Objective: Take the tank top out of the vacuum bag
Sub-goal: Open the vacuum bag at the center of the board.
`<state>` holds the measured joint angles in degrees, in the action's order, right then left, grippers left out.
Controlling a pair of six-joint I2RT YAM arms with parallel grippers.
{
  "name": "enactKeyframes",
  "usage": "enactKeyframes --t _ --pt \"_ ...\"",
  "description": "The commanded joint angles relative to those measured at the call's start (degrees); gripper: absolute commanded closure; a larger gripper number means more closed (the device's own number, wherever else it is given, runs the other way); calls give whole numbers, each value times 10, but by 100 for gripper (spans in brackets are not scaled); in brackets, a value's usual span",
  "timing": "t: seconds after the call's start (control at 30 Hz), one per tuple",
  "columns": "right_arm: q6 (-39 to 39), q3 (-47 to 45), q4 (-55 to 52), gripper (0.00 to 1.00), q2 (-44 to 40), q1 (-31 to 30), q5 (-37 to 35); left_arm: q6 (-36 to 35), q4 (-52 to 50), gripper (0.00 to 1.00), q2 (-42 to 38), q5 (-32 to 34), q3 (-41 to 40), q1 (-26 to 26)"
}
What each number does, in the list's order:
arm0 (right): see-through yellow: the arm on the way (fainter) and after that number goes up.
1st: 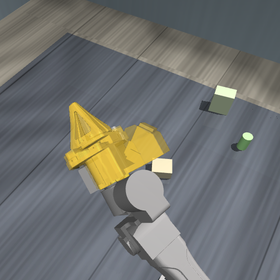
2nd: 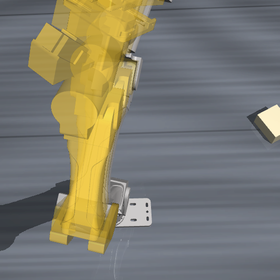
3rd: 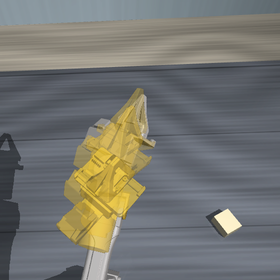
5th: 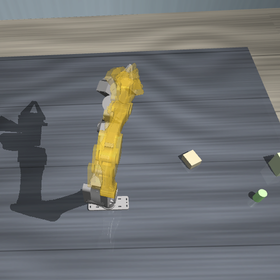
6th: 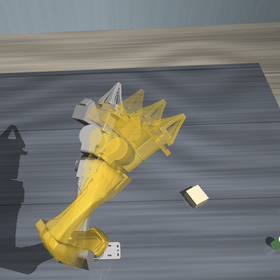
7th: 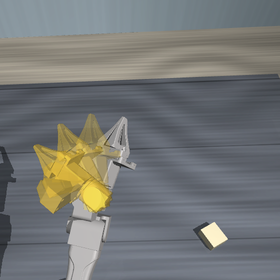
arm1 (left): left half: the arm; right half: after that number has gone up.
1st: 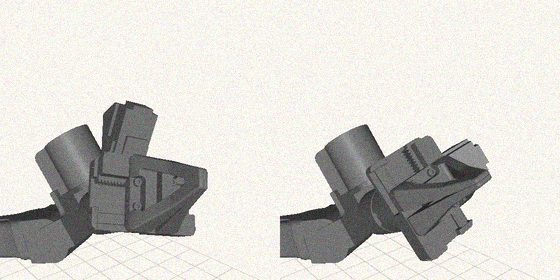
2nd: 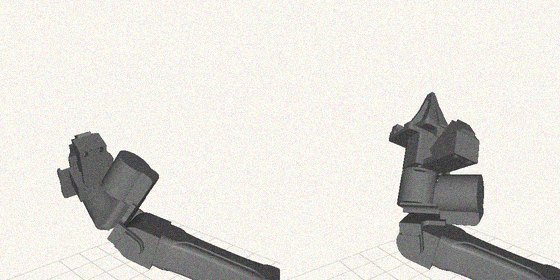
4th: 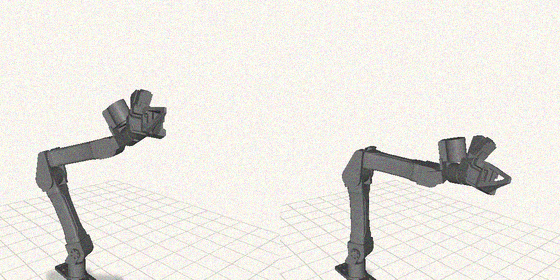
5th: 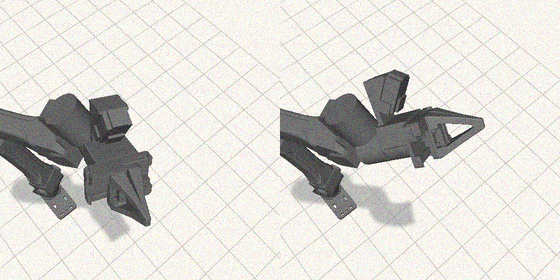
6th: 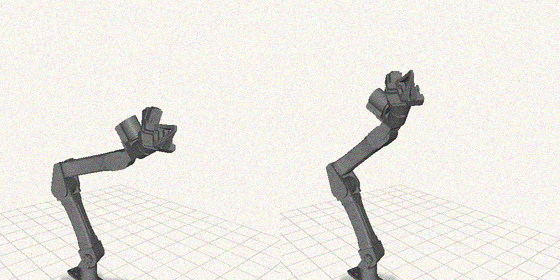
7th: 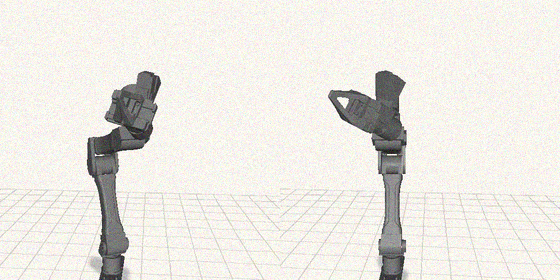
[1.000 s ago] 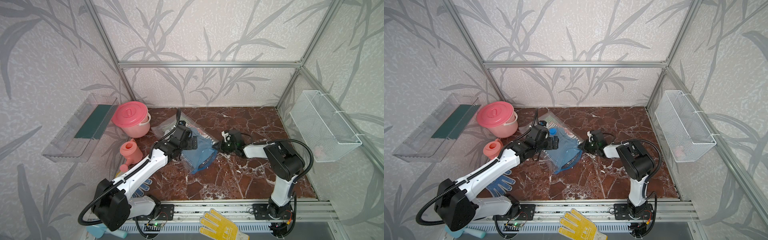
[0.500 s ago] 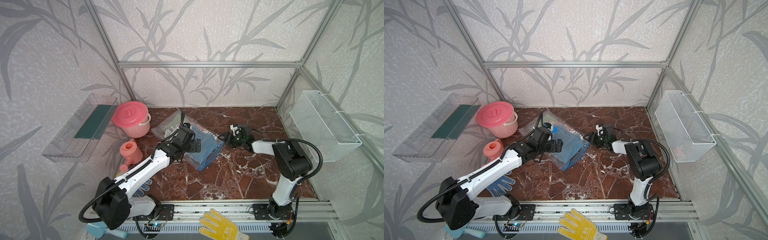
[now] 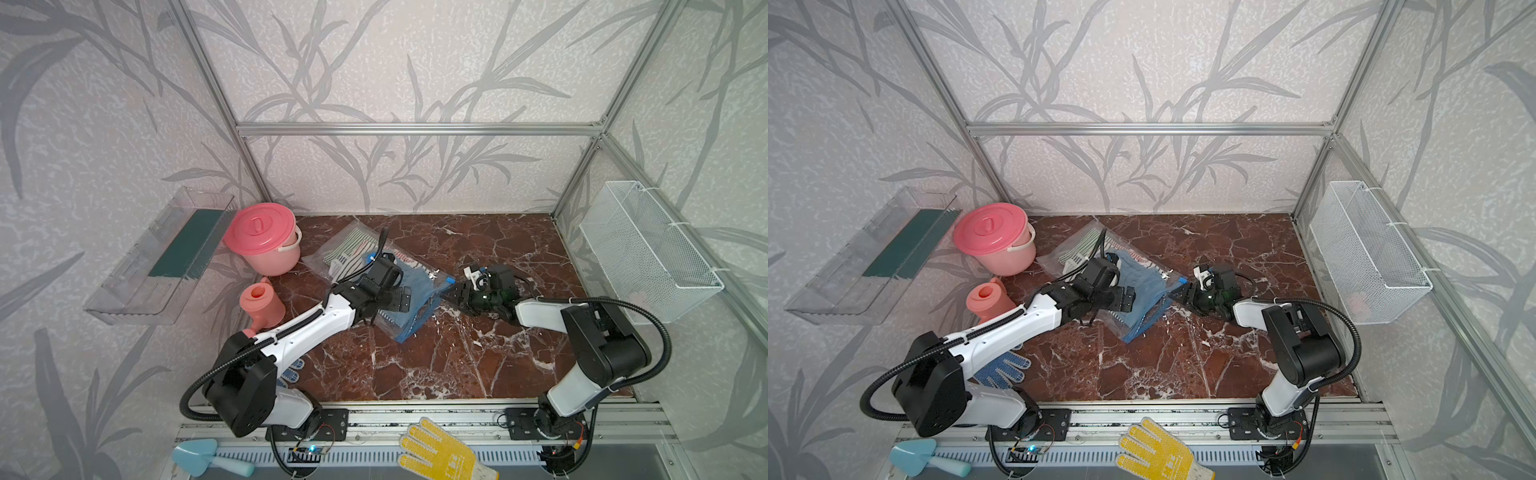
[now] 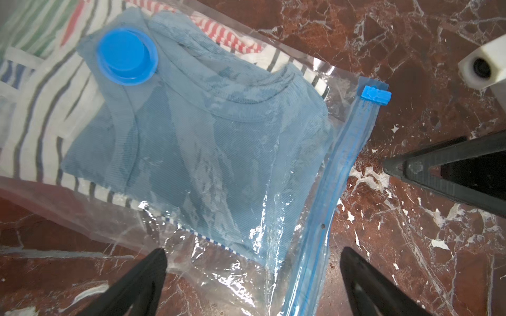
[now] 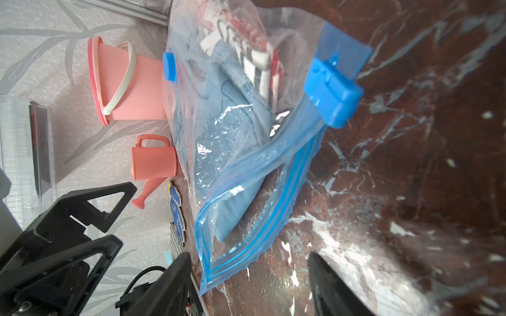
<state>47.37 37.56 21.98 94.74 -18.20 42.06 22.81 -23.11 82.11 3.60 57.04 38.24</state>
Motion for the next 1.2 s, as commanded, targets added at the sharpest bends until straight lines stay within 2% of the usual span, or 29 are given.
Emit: enactKeyframes --t 0.0,0.23,0.7,0.73,0.83,0.9,0.97,1.17 --pt "-5 -21 11 32 -15 1 4 -30 18 1 26 -28 24 10" --pt "4 -50 30 32 -24 3 3 -39 32 3 82 -52 48 21" --pt "-10 -64 7 32 -65 15 1 -30 45 16 181 -63 82 31" --pt "-10 -65 4 33 -69 15 0 -30 43 19 187 -61 86 32" --pt "-15 -68 -11 33 -85 18 -8 -33 22 52 205 -39 107 40" --pt "-20 -71 -22 33 -97 19 -15 -36 7 66 214 -23 121 45" --pt "-26 -73 -36 33 -110 21 -22 -38 -4 72 226 -15 134 48" --pt "-39 -87 -70 33 -150 31 -39 -31 -24 100 250 -9 174 56"
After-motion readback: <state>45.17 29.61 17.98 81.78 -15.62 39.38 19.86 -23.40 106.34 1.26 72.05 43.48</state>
